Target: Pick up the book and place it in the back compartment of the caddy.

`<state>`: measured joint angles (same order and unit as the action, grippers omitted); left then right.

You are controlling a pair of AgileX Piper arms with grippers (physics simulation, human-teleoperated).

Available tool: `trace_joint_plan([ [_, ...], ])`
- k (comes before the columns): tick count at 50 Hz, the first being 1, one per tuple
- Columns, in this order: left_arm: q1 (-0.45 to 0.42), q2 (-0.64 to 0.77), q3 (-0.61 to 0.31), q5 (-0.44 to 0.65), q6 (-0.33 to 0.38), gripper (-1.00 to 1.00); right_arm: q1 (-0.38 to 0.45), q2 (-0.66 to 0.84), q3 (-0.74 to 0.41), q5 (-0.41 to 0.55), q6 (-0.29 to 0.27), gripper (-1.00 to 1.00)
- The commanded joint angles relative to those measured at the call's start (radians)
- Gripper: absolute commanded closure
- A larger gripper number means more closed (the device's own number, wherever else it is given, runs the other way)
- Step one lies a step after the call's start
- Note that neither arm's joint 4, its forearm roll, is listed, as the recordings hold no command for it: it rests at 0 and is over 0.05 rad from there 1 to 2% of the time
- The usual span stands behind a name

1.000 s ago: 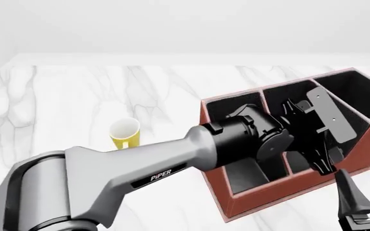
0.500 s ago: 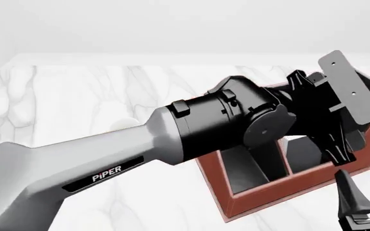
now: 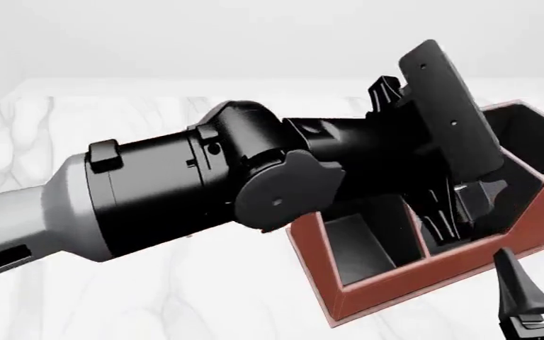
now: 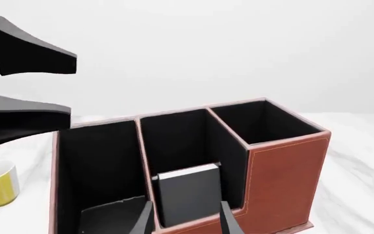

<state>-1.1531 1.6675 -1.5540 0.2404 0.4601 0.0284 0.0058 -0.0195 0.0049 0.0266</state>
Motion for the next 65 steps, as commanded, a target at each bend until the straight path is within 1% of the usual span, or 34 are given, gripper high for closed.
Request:
trace_joint_plan([
  [1, 0.026, -0.211, 0.284, -0.151, -0.007, -1.0, 0.001, -0.002, -0.004, 0.005, -0.001, -1.0],
  [2, 0.034, -0.231, 0.321, -0.169, 0.003, -1.0, 0.0, -0.002, -0.004, 0.005, -0.001, -1.0],
  [4, 0.056, -0.264, 0.364, -0.192, -0.013, -1.0, 0.0, 0.0, 0.011, -0.009, -0.002, -1.0],
  [5, 0.064, -0.276, 0.385, -0.207, -0.001, -1.0, 0.0, 0.003, 0.005, -0.006, -0.003, -1.0],
  [8, 0.072, -0.299, 0.406, -0.211, 0.002, -1.0, -0.002, 0.001, 0.013, -0.012, -0.005, -1.0],
  [9, 0.08, -0.322, 0.41, -0.207, -0.012, -1.0, -0.003, 0.001, 0.014, -0.012, -0.005, -1.0],
  [11, 0.087, -0.36, 0.433, -0.217, 0.0, -1.0, -0.003, 0.002, 0.015, -0.013, -0.008, -1.0],
  [12, 0.087, -0.36, 0.434, -0.217, 0.0, -1.0, -0.003, 0.002, 0.015, -0.013, -0.008, -1.0],
  [13, 0.093, -0.404, 0.452, -0.212, -0.01, -1.0, -0.005, 0.003, 0.015, -0.013, -0.01, -1.0],
  [14, 0.093, -0.405, 0.452, -0.212, -0.01, -1.0, -0.005, 0.003, 0.015, -0.013, -0.01, -1.0],
  [16, 0.108, -0.446, 0.499, -0.234, 0.011, -1.0, -0.007, 0.004, 0.016, -0.013, -0.01, -1.0],
  [17, 0.11, -0.46, 0.511, -0.232, 0.006, -1.0, -0.007, 0.003, 0.016, -0.013, -0.011, -1.0],
  [18, 0.143, -0.518, 0.551, -0.259, 0.007, -1.0, -0.006, -0.001, 0.015, -0.01, -0.013, -1.0],
  [19, 0.154, -0.541, 0.55, -0.254, -0.031, -1.0, -0.005, -0.002, 0.014, -0.008, -0.013, -1.0],
  [20, 0.154, -0.541, 0.55, -0.254, -0.031, -1.0, -0.005, -0.002, 0.014, -0.008, -0.013, -1.0],
  [21, 0.169, -0.567, 0.567, -0.263, -0.043, -1.0, -0.005, -0.003, 0.013, -0.007, -0.012, -1.0],
  [23, 0.197, -0.596, 0.604, -0.291, -0.046, -1.0, -0.006, -0.003, 0.014, -0.008, -0.013, -1.0],
  [25, 0.228, -0.637, 0.645, -0.325, -0.091, -1.0, -0.006, -0.004, 0.013, -0.008, -0.017, -1.0],
  [27, 0.227, -0.667, 0.702, -0.358, -0.104, -1.0, -0.007, 0.001, 0.006, -0.004, -0.02, -1.0],
  [30, 0.242, -0.698, 0.734, -0.384, -0.143, -1.0, -0.01, 0.003, 0.009, -0.008, -0.021, -1.0],
  [32, 0.251, -0.713, 0.776, -0.42, -0.157, -1.0, -0.011, 0.002, 0.013, -0.01, -0.022, -1.0],
  [33, 0.269, -0.715, 0.793, -0.442, -0.178, -1.0, -0.012, 0.001, 0.014, -0.009, -0.024, -1.0],
  [35, 0.271, -0.712, 0.819, -0.47, -0.168, -1.0, -0.012, 0.004, 0.009, -0.007, -0.025, -1.0],
  [41, 0.299, -0.761, 0.84, -0.496, -0.222, -1.0, -0.015, 0.007, 0.011, -0.012, -0.027, -1.0],
  [45, 0.318, -0.745, 0.868, -0.536, -0.229, -1.0, -0.022, 0.016, -0.008, -0.006, -0.028, -1.0],
  [49, 0.349, -0.737, 0.889, -0.574, -0.257, -1.0, -0.022, 0.002, -0.083, 0.06, -0.026, -1.0],
  [52, 0.365, -0.725, 0.905, -0.6, -0.27, -1.0, -0.002, -0.003, -0.104, 0.068, -0.06, -1.0],
  [53, 0.369, -0.723, 0.91, -0.607, -0.275, -1.0, 0.006, 0.001, -0.127, 0.083, -0.068, -1.0],
  [56, 0.385, -0.72, 0.924, -0.627, -0.294, -1.0, 0.025, -0.003, -0.183, 0.116, -0.073, -1.0],
  [59, 0.383, -0.725, 0.935, -0.634, -0.298, -1.0, 0.047, -0.005, -0.308, 0.187, -0.083, -1.0],
  [61, 0.385, -0.721, 0.937, -0.638, -0.3, -1.0, 0.061, -0.005, -0.374, 0.211, -0.095, -1.0],
  [63, 0.393, -0.716, 0.937, -0.643, -0.309, -1.0, 0.077, -0.004, -0.504, 0.275, -0.098, -1.0],
  [64, 0.398, -0.712, 0.939, -0.648, -0.311, -1.0, 0.085, -0.005, -0.542, 0.282, -0.1, -1.0],
  [65, 0.405, -0.706, 0.942, -0.655, -0.317, -1.0, 0.095, -0.005, -0.62, 0.314, -0.109, -1.0],
])
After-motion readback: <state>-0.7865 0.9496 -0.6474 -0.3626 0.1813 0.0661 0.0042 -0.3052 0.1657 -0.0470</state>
